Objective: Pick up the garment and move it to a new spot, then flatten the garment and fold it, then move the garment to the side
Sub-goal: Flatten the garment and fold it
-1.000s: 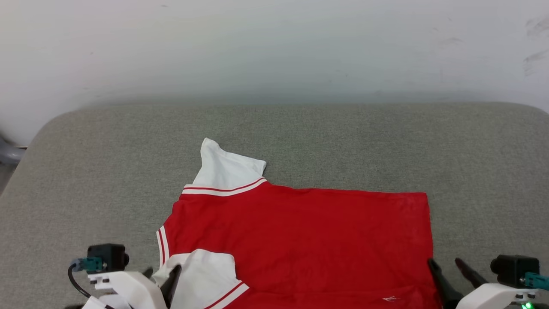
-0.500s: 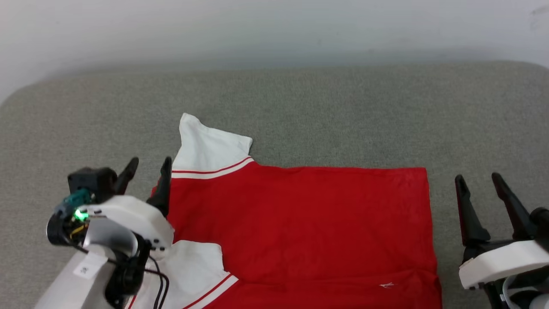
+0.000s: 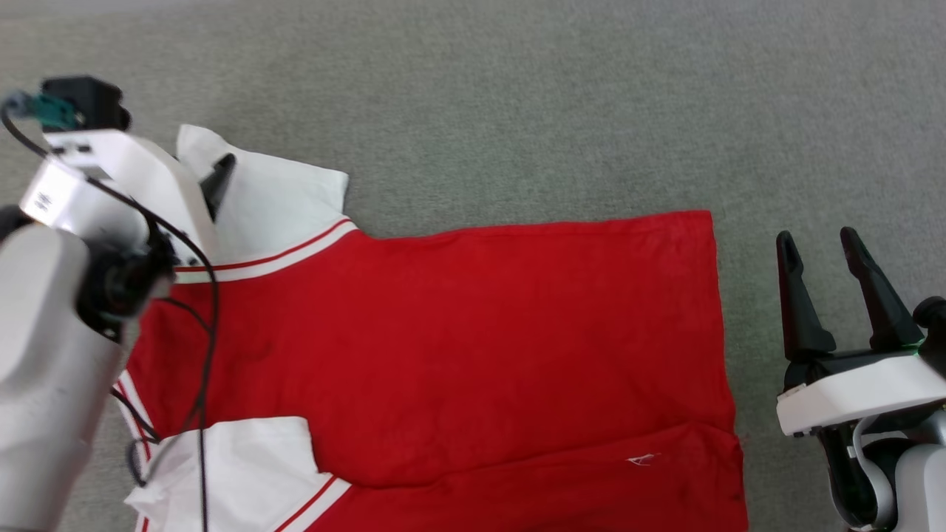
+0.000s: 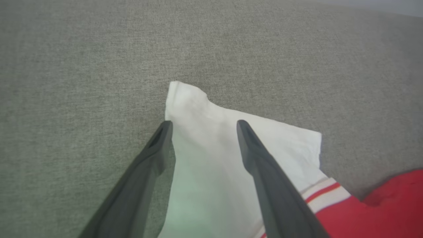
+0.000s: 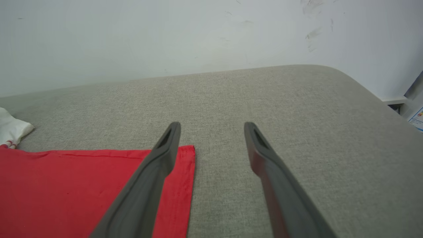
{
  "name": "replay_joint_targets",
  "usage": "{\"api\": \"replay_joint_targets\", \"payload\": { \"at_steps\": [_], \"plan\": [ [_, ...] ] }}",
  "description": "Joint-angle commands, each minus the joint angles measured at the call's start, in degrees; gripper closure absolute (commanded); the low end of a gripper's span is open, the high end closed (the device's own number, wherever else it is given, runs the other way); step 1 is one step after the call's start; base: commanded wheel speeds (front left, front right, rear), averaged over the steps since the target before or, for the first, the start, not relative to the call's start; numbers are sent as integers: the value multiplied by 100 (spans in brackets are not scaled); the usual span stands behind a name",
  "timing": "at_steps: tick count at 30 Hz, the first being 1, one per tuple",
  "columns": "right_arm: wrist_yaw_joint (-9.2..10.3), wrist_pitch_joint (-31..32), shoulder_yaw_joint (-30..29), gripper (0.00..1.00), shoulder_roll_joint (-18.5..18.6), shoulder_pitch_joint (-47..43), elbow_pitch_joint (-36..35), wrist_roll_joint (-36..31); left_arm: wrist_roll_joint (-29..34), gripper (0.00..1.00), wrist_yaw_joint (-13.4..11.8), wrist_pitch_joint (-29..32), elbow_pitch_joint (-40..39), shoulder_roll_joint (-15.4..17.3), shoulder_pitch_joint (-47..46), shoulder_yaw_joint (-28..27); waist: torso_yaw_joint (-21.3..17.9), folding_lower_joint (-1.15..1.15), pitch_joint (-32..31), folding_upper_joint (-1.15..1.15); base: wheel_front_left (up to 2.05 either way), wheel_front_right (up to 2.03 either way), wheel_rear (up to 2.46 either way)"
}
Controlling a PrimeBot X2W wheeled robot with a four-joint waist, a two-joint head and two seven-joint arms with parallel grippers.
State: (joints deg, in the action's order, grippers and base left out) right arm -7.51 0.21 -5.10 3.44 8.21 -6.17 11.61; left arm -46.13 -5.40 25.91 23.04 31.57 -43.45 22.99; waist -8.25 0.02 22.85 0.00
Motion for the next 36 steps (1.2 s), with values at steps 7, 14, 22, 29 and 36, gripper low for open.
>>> {"api": "replay_joint_targets", "payload": {
  "at_steps": [7,14,22,29,36],
  "plan": [
    [5,-242,79,0,-49,240,227,192,-235,0,-5,1435,489,272,-562,195,-308,-2,397,0,0,0,0],
    [5,-250,234,0,-56,338,457,423,-380,100,-170,2566,710,225,-506,520,-376,-2,544,0,0,0,0],
    [4,534,516,0,365,666,818,1205,-465,100,-179,2316,672,100,-542,396,-360,-2,496,0,0,0,0],
    [4,1887,916,0,1198,1148,1058,1740,-349,100,-169,1664,360,32,-905,222,-69,-2,395,0,0,0,0],
    [5,2871,1612,0,1935,1743,1154,1981,-273,100,-80,1365,-53,-160,-1020,287,304,-2,448,0,0,0,0]
  ]
}}
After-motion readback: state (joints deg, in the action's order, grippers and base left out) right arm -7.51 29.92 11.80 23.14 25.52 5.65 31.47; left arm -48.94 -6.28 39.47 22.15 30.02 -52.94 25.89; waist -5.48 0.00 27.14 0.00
